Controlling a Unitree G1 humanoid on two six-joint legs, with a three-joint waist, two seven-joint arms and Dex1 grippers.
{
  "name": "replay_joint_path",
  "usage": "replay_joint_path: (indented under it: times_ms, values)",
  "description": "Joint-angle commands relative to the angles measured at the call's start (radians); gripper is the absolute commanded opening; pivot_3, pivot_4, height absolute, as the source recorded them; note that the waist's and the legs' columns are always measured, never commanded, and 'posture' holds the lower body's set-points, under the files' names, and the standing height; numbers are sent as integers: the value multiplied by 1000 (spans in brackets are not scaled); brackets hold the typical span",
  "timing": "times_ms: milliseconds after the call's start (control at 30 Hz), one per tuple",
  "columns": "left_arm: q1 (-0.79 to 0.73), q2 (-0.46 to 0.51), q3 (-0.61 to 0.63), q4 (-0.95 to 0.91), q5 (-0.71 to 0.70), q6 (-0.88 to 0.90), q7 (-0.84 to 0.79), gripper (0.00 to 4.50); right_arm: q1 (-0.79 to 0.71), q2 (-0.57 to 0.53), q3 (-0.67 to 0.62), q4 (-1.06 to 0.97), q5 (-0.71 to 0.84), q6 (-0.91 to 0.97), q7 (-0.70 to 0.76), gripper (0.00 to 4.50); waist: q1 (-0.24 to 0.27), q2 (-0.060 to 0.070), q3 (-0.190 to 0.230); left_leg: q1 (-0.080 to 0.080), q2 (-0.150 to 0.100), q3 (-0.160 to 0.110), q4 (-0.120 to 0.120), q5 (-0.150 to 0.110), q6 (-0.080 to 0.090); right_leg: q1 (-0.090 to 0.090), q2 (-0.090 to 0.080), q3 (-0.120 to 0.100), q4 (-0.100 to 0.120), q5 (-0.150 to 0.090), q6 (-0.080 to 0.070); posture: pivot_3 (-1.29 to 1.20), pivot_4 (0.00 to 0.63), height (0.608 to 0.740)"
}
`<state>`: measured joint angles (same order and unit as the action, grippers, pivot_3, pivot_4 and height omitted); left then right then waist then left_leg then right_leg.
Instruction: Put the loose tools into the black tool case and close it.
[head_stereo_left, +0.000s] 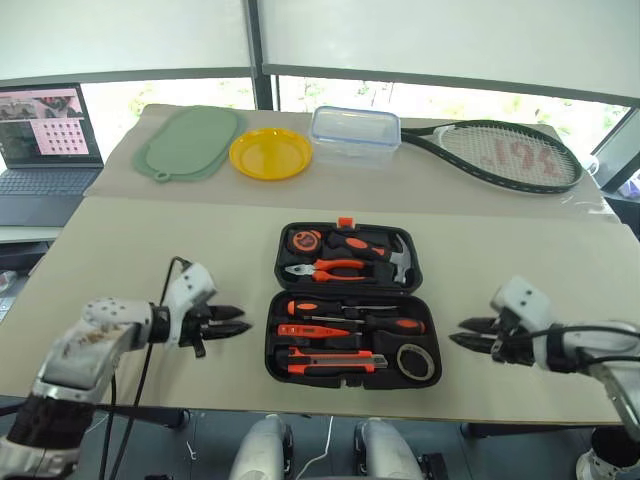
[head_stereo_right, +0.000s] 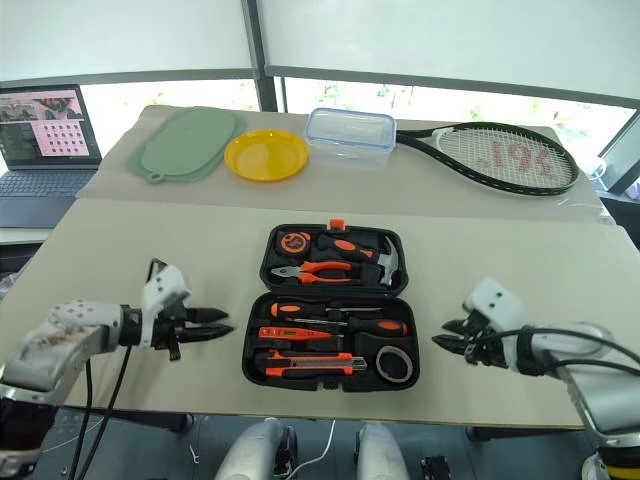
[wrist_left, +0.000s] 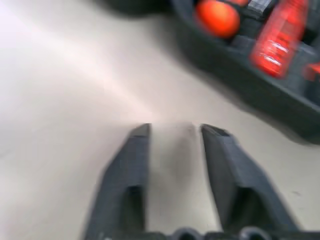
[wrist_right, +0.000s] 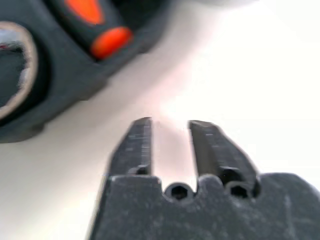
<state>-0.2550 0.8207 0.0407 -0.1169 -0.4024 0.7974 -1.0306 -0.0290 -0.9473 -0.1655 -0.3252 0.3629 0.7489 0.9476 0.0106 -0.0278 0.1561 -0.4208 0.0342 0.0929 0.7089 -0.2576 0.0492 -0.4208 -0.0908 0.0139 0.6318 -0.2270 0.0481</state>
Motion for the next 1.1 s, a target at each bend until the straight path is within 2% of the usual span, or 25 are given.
replay_joint_path:
  times_ms: [33,67,100,200,300,500,533,633,867,933,1100]
  values:
    - [-183,-68,80,60,-121,299,103,3317,-168,21,-26,53,83,114,-23,3229,-1,0,0,-1,0,0,0,1,0,-1,0,0,0,0,0,0,150,738]
    - [-228,-91,86,77,-139,358,127,3632,-216,36,-19,74,102,152,-34,3546,-1,0,0,0,-1,-1,0,1,0,1,0,0,0,1,1,0,150,738]
    - [-277,-120,95,100,-154,413,153,3679,-270,56,-9,101,118,195,-47,3903,-1,0,0,-1,-1,-1,0,1,0,0,0,0,0,1,1,0,150,738]
    - [-388,-197,100,169,-161,495,229,3679,-401,117,26,186,142,294,-87,3903,0,-1,0,-3,-3,-2,0,0,0,-1,0,0,0,1,2,0,150,738]
    - [-457,-250,75,236,-141,497,279,3679,-498,174,68,274,135,338,-119,3903,-1,-1,0,-5,-3,-2,0,0,0,-2,0,0,-1,1,2,0,150,738]
    - [-490,-286,17,316,-106,430,299,3679,-579,229,131,447,78,295,-152,3903,-3,-1,0,-5,-4,-1,0,1,0,-2,0,0,-2,1,2,0,150,738]
    - [-490,-287,14,320,-106,426,298,3422,-584,234,136,462,69,291,-158,3940,-2,-1,0,-5,-4,-1,0,1,0,-2,0,0,-2,1,2,0,150,738]
    - [-481,-285,2,315,-108,415,293,2633,-591,237,149,473,60,288,-160,3248,-4,-1,0,-5,-4,-1,0,0,0,-2,-1,0,-2,1,2,0,150,738]
    - [-461,-289,-5,288,-130,428,288,82,-589,245,154,432,72,306,-150,858,-4,-1,0,-5,-3,-1,0,0,0,-2,-1,0,-1,1,2,0,150,738]
    - [-458,-291,-3,275,-140,434,285,0,-591,251,152,415,81,316,-151,107,-5,-1,0,-4,-3,-2,0,1,0,-1,-1,0,-1,2,2,0,150,738]
    - [-461,-292,14,245,-165,419,269,0,-606,281,118,368,121,342,-165,48,-6,-1,0,-4,-3,-2,0,1,0,-1,-1,0,-1,2,2,0,150,738]
